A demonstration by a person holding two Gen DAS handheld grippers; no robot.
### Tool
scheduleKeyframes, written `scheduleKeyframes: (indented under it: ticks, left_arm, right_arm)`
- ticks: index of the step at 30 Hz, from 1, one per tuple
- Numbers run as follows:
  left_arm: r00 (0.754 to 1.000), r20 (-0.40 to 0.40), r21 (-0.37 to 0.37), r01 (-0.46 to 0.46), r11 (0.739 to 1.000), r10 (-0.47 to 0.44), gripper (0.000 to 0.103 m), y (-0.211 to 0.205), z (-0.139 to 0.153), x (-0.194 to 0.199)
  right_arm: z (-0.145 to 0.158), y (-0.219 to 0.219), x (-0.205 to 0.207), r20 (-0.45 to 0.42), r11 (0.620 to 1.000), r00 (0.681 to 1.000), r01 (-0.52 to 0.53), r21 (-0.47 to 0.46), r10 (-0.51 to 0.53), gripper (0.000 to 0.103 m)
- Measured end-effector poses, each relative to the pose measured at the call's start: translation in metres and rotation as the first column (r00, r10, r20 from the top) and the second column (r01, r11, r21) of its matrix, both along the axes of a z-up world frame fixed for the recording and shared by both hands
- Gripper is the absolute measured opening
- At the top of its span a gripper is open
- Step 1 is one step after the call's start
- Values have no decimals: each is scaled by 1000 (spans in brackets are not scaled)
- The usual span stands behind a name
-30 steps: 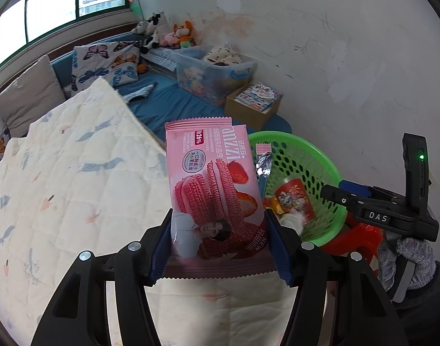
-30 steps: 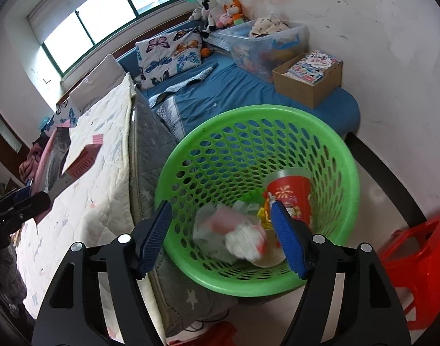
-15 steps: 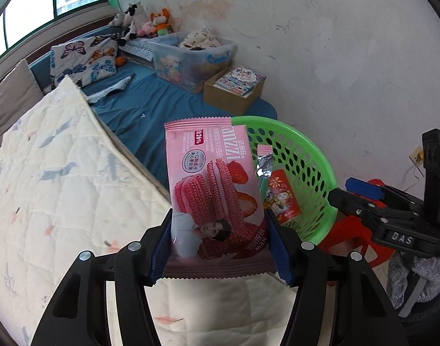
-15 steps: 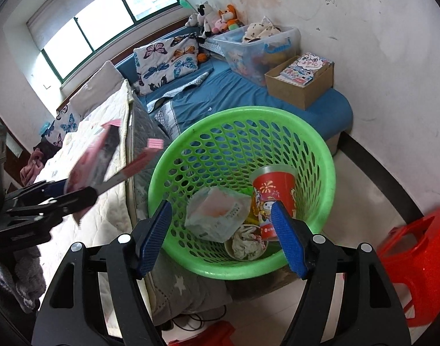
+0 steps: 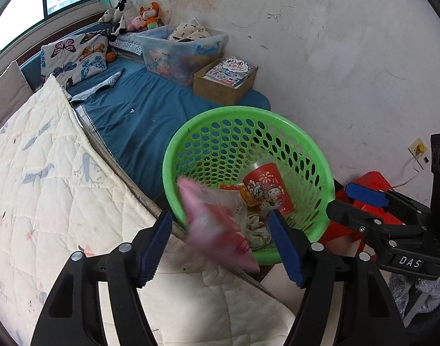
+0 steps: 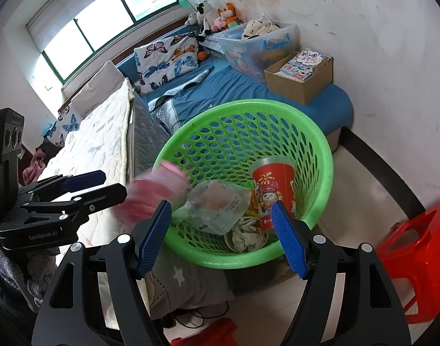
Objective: Collect trash
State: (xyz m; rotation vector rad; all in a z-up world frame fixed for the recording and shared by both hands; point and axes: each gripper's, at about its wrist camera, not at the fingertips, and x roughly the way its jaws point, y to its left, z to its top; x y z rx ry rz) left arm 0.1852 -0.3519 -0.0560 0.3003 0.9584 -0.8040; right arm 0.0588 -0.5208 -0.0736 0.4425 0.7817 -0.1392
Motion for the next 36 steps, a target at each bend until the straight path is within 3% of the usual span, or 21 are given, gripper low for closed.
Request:
scheduleKeyframes:
  ticks: [11, 24, 34, 36]
  left_arm:
    - [999, 6, -30, -38, 999, 39, 78, 29, 10, 0]
    - [987, 54, -86, -144, 986, 149, 83, 100, 29, -12]
    - [942, 112, -123, -303, 945, 316, 84, 182, 43, -28]
    - [930, 119, -132, -331, 934, 347, 92, 197, 44, -31]
  right_arm:
    - [0, 9, -5, 2, 1000, 1000, -16, 5, 16, 72]
    - [18, 50, -12, 39, 997, 997, -71, -36, 72, 76]
    - [31, 109, -8, 65, 981, 984, -159, -108, 167, 84]
    - [36, 124, -6, 71, 975, 979, -183, -130, 193, 86]
